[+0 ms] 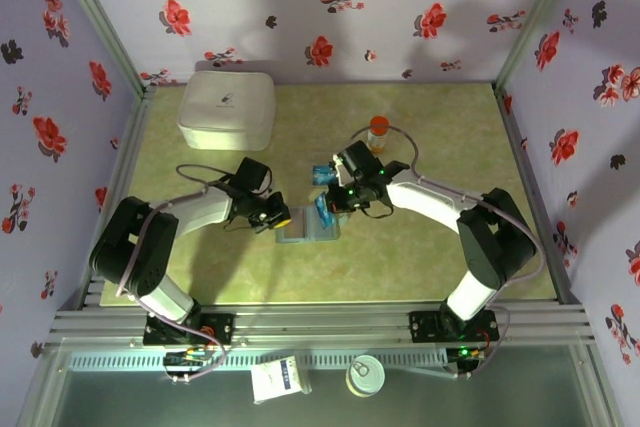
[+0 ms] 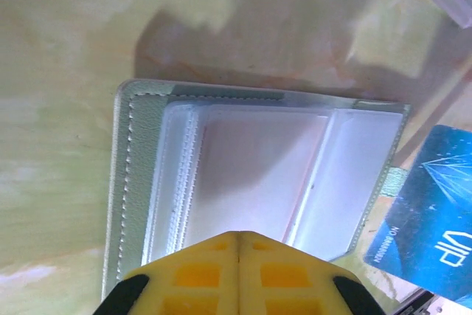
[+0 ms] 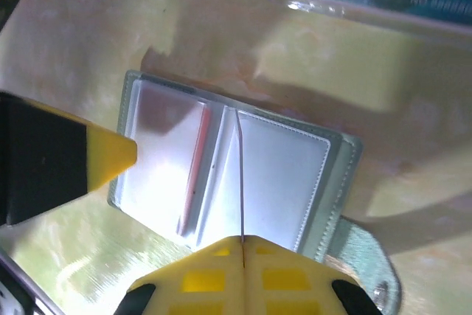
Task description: Take the credit cards out of the card holder
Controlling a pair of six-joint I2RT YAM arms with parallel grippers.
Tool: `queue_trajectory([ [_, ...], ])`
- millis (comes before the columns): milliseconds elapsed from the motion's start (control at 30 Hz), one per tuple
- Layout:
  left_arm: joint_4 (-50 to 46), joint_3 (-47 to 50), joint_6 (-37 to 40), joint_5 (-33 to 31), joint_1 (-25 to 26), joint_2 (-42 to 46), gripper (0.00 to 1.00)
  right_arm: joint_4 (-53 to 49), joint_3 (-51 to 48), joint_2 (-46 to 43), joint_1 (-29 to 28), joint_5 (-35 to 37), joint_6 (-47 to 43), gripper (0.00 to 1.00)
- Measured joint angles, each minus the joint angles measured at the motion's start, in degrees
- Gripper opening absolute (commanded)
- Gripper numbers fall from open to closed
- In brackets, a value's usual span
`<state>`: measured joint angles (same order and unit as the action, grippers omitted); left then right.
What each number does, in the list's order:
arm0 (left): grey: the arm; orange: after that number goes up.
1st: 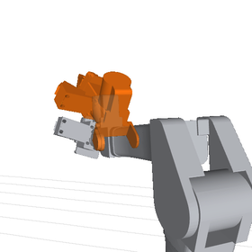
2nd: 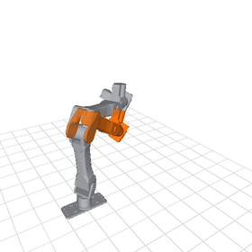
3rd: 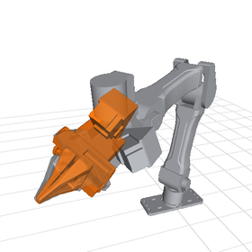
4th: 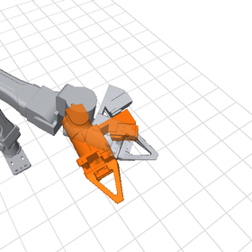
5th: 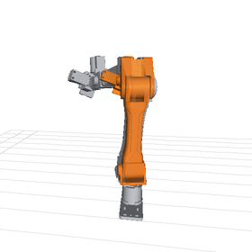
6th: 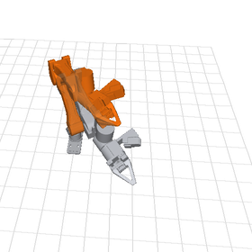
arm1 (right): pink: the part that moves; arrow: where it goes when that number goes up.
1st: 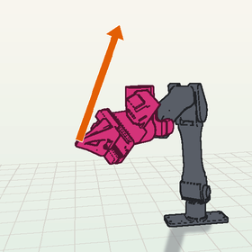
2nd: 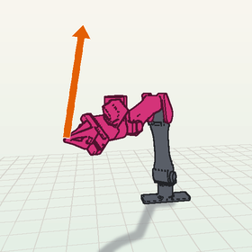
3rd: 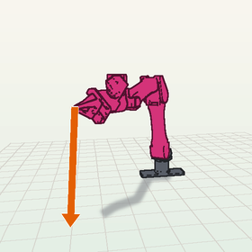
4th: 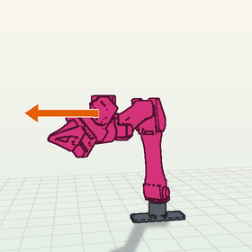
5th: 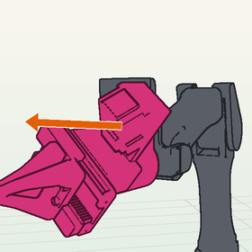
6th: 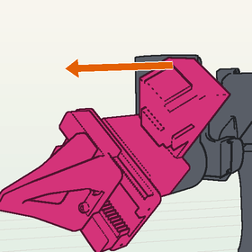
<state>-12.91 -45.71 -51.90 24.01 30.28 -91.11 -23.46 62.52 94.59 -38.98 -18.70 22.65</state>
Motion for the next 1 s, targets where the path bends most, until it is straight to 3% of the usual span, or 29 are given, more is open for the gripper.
queue_trajectory([
  [600,-0.1,2.6,0.0,-0.5,-0.6,5.2,0.06,-24.7,21.6,6.8,0.4,8.9,-54.7,0.00],
  [1000,-1.4,5.0,0.4,-0.9,-3.0,8.0,0.06,-35.8,42.7,22.2,3.2,11.0,-70.8,0.00],
])
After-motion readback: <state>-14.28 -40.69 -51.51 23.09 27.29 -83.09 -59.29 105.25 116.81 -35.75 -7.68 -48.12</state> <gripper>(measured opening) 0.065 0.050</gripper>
